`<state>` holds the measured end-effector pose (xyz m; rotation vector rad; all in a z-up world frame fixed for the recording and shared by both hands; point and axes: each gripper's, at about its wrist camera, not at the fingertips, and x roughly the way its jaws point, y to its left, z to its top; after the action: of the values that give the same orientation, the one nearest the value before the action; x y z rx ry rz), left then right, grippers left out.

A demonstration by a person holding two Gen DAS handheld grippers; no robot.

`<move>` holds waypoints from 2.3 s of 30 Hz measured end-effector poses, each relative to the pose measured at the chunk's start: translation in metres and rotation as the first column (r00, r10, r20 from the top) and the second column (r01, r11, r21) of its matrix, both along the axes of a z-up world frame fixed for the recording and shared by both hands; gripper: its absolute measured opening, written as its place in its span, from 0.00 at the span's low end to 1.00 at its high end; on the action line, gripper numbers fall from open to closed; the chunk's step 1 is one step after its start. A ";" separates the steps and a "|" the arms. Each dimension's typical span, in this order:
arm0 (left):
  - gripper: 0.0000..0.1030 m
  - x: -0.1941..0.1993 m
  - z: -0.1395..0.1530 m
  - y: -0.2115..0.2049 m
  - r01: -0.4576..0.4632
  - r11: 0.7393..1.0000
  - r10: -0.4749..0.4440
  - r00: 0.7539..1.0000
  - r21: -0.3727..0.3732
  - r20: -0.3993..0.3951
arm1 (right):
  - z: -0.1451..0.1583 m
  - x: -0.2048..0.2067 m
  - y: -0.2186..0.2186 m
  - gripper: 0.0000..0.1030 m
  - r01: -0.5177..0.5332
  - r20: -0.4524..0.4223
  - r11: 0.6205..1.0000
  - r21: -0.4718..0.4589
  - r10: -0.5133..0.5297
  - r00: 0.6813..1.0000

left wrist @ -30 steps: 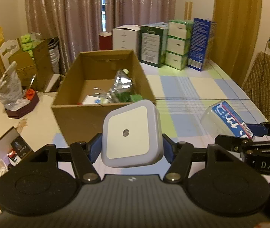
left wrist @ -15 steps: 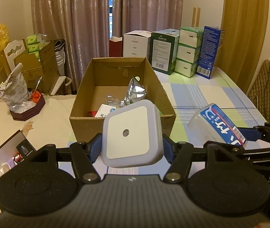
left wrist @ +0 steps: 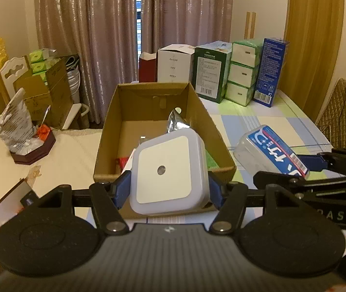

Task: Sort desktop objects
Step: 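Carry the night-light and plastic box over the cardboard box, then open both tools to drop the night-light and plastic box into the cardboard box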

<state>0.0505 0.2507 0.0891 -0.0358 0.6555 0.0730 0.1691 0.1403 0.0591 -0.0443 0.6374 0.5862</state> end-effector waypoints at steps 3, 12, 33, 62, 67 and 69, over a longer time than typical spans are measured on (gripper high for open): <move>0.58 0.012 0.007 0.007 0.002 1.000 -0.002 1.000 0.011 0.010 | 0.006 0.014 0.004 0.54 0.005 0.010 1.000 0.005 -0.005 1.000; 0.58 0.060 0.021 0.035 0.002 1.000 -0.002 1.000 0.005 0.018 | 0.017 0.063 0.022 0.54 0.015 0.023 1.000 0.009 -0.015 1.000; 0.58 0.117 -0.026 0.071 -0.012 1.000 0.011 0.996 -0.014 -0.083 | -0.015 0.119 0.058 0.54 0.013 -0.048 1.000 0.002 -0.013 0.999; 0.66 0.132 -0.047 0.087 -0.015 1.000 0.013 0.996 -0.018 -0.088 | -0.035 0.151 0.071 0.54 0.031 -0.090 0.999 0.029 -0.029 0.996; 0.66 0.128 -0.042 0.085 -0.008 1.000 0.008 0.996 0.004 -0.090 | -0.035 0.151 0.073 0.54 0.029 -0.098 0.999 0.040 -0.025 0.995; 0.66 0.127 -0.042 0.085 -0.006 1.000 0.008 0.996 0.018 -0.091 | -0.035 0.152 0.075 0.54 0.025 -0.101 0.999 0.047 -0.020 0.995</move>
<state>0.1771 0.3353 0.0471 -0.0174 0.7462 0.0880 0.3211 0.2157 0.0245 0.0383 0.7206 0.5846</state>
